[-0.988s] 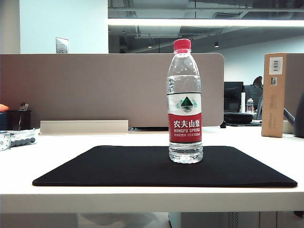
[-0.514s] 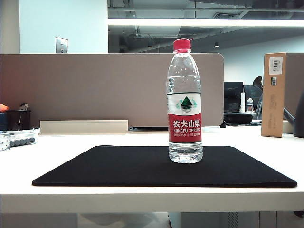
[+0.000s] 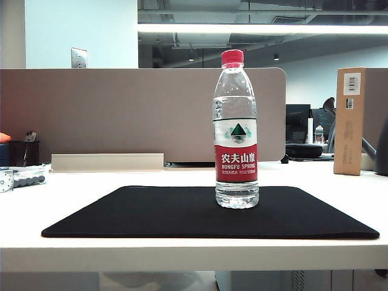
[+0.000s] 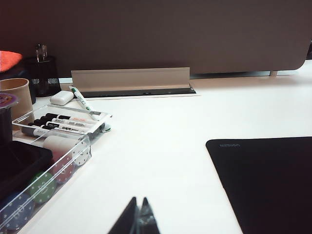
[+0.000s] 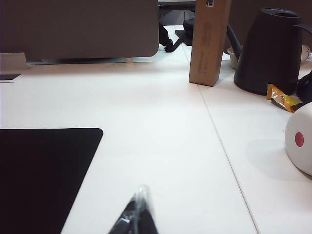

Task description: Stand the plastic bottle up on the black mouse pad.

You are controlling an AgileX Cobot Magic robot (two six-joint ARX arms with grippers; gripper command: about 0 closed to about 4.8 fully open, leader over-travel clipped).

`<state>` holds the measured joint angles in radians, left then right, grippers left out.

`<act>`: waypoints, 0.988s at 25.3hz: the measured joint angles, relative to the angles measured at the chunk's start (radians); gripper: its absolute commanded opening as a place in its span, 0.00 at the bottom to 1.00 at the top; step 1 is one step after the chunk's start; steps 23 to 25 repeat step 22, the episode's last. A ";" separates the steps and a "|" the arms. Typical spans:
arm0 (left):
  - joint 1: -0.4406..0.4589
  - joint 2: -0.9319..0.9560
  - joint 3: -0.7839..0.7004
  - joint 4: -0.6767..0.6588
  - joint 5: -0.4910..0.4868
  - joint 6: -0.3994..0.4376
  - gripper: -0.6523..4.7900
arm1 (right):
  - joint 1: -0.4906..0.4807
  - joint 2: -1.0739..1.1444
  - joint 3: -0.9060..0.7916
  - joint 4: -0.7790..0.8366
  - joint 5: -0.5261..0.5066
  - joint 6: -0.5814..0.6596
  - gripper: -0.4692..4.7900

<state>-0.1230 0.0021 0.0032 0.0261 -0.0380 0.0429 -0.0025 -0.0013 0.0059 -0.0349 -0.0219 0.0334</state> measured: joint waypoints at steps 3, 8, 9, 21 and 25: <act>0.000 0.000 0.000 0.000 0.000 -0.011 0.11 | 0.000 0.000 0.000 0.000 0.000 0.000 0.09; 0.000 0.000 0.000 0.000 0.000 -0.014 0.11 | 0.000 0.000 0.000 0.000 0.000 0.000 0.09; 0.000 0.000 0.000 0.000 0.000 -0.014 0.11 | 0.000 0.000 0.000 0.000 0.000 0.000 0.09; 0.000 0.000 0.000 0.000 0.000 -0.014 0.11 | 0.000 0.000 0.000 0.000 0.000 0.000 0.09; 0.000 0.000 0.000 0.000 0.000 -0.014 0.11 | 0.000 0.000 0.000 0.000 0.000 0.000 0.09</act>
